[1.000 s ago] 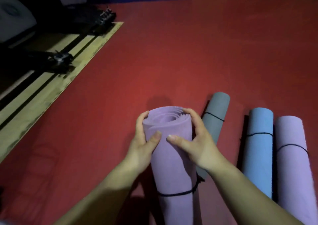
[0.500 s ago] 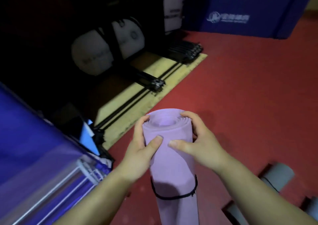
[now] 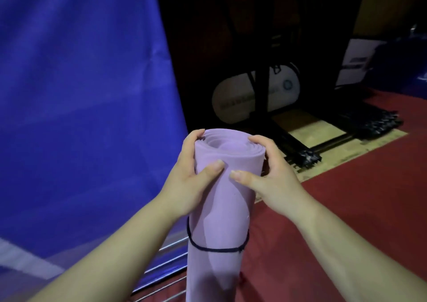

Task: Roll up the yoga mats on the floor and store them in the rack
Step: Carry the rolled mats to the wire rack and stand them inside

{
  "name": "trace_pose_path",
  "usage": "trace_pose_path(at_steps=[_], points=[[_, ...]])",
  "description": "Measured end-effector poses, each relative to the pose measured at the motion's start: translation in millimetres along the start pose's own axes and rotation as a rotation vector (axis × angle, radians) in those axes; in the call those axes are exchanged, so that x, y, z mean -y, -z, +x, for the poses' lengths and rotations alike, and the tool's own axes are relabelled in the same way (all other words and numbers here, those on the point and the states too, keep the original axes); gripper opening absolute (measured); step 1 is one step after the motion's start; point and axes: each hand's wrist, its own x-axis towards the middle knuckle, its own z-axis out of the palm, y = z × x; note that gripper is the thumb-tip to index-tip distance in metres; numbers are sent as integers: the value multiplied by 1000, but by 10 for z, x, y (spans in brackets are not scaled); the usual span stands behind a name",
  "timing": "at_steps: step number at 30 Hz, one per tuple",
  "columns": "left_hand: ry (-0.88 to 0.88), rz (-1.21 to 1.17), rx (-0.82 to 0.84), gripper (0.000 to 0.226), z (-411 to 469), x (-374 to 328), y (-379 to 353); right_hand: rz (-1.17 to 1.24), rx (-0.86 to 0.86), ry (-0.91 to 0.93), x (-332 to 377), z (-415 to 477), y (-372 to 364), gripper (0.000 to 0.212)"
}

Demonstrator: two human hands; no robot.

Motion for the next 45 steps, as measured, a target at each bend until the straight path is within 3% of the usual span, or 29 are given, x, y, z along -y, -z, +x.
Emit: trace_pose_path(at_steps=[7, 14, 20, 25, 32, 40, 45], points=[[60, 104, -183, 79, 109, 77, 450, 116, 138, 3, -27, 521, -434, 82], [54, 183, -241, 82, 263, 51, 641, 197, 223, 83, -97, 860, -629, 81], [16, 193, -260, 88, 215, 242, 714, 221, 258, 94, -287, 930, -806, 93], [16, 191, -204, 80, 275, 484, 803, 286, 237, 12, -513, 934, -1006, 112], [65, 174, -44, 91, 318, 1239, 1104, 175, 195, -128, -953, 891, -1435, 125], [141, 196, 129, 110, 43, 2308, 1337, -82, 337, -196, -1513, 782, -1887, 113], [312, 94, 191, 124, -252, 3046, 1265, -176, 480, -243, -1915, 771, -2010, 105]])
